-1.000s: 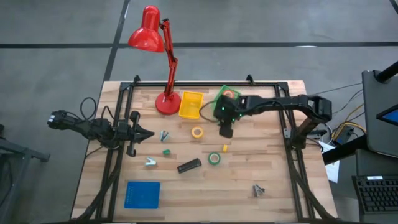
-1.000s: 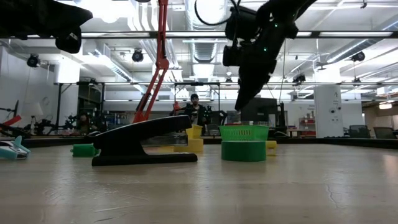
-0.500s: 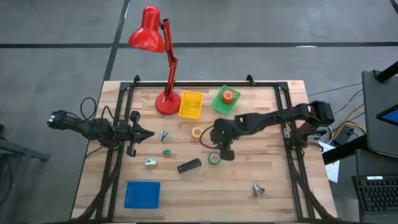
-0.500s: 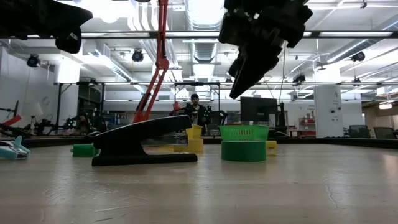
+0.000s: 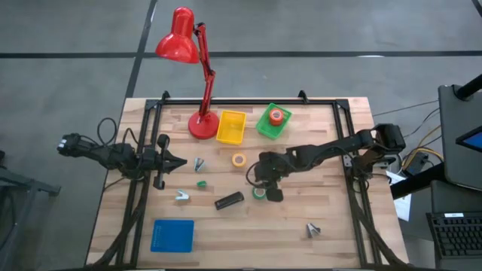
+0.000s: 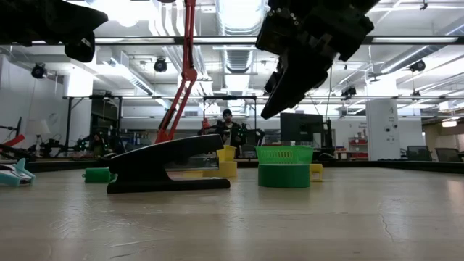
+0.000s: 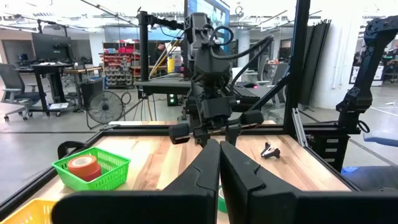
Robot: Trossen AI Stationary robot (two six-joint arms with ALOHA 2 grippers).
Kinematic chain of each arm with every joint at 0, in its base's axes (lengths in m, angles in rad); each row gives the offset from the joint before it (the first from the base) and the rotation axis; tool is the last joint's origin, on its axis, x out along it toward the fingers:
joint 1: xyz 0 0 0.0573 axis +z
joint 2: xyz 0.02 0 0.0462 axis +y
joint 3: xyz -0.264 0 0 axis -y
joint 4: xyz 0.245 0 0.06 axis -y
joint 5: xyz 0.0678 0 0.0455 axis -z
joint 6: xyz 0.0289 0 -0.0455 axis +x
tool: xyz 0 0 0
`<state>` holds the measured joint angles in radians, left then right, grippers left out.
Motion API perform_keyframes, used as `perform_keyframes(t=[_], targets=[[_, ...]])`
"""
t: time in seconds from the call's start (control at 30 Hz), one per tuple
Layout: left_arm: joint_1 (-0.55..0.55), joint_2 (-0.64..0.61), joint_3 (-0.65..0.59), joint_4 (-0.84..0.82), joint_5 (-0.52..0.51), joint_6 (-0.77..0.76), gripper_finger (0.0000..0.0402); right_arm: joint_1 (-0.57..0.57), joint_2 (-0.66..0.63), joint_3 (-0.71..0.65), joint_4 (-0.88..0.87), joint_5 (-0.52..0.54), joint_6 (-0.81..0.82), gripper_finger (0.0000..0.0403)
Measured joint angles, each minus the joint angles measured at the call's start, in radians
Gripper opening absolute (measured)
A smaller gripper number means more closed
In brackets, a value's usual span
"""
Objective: Pick and place Stapler, Stapler remover, tape
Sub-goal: Put the green tape into the green bin
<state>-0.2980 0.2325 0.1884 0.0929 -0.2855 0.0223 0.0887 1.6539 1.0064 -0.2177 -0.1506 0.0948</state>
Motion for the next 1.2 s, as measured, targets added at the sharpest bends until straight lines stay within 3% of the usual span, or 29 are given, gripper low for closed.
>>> perform_keyframes(t=[0.4, 0.73, 1.2], targets=[[0.0, 0.0, 0.0, 0.0, 0.0, 0.0, 0.0014, 0.0, 0.0, -0.079, 0.054, 0.102, 0.071, 0.0176], [0.0, 0.0, 0.0, -0.006, 0.0, 0.0, 0.0014, 0.0, 0.123, -0.06, 0.04, 0.128, 0.088, 0.0174], [0.0, 0.0, 0.0, -0.006, 0.0, 0.0, 0.0014, -0.002, 0.146, -0.04, 0.003, 0.136, 0.08, 0.0151]])
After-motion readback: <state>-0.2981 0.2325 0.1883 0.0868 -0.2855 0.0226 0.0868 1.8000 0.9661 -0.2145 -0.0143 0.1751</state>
